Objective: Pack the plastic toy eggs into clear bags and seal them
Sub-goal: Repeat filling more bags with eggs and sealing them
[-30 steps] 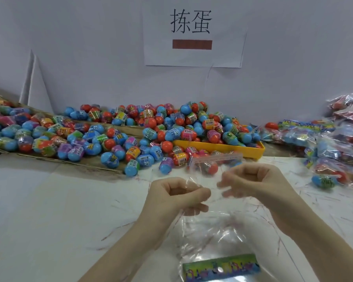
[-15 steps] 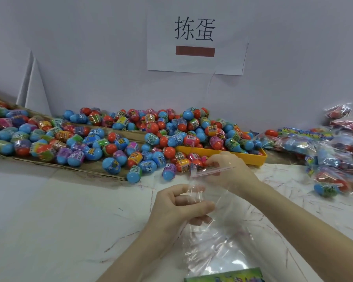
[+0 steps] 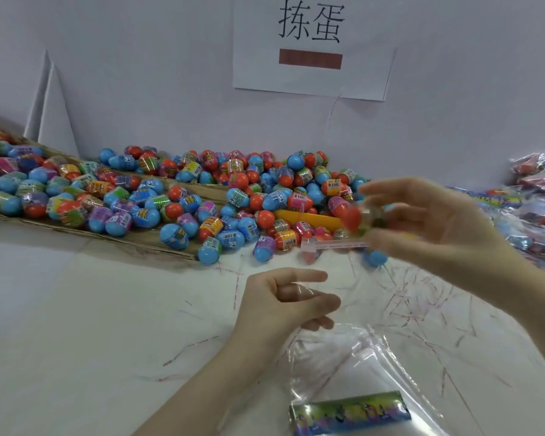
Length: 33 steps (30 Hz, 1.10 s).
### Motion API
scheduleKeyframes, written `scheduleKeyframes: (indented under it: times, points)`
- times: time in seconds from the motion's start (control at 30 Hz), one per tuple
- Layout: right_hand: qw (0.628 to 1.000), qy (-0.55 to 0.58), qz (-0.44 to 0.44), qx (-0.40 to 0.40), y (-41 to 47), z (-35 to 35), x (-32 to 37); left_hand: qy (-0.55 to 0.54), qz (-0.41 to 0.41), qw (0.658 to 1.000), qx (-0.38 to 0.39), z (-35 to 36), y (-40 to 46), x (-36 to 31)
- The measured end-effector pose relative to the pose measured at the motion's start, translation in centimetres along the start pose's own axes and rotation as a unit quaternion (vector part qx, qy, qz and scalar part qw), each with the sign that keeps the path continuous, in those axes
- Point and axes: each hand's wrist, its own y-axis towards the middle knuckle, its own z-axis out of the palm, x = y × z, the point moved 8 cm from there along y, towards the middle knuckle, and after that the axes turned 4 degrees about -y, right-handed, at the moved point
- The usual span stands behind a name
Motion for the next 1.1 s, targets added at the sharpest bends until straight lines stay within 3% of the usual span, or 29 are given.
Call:
scheduleKeyframes:
  times: [0.1,0.23,0.37,0.47,0.63,0.8,0.93,1.1]
  points:
    - [0.975,-0.216,-0.028,0.052,-0.3,0.5,0.4,0.009,-0.001,1.0,0.014,0.4,-0.2,-0.1]
    - [0.936,-0.321,-0.049,0.139,0.1,1.4,0.4,0.017,-0.003,0.999,0.036,0.8,-0.3,-0.3]
    - [0.932,-0.301,-0.006,0.201,0.1,2.0,-0.2,0.013,-0.005,0.999,0.052,1.0,-0.4,-0.4]
    - [0.938,-0.278,0.025,0.204,0.1,2.0,-0.5,0.006,-0.007,0.998,0.06,1.2,-0.5,-0.3]
    - [0.959,-0.227,0.051,0.16,0.1,1.4,-0.9,0.009,-0.007,0.998,0.066,1.2,-0.5,-0.3]
    - [0.993,-0.093,0.068,0.003,0.3,-1.0,-0.6,0.008,-0.008,0.999,0.051,0.9,-0.4,-0.2]
    - [0.997,-0.043,0.064,-0.008,0.2,-0.8,0.6,0.005,-0.009,0.999,0.039,0.8,-0.3,-0.1]
    - [0.995,-0.099,0.027,-0.008,-0.4,0.1,1.5,0.0,-0.007,0.999,0.035,0.8,-0.3,-0.1]
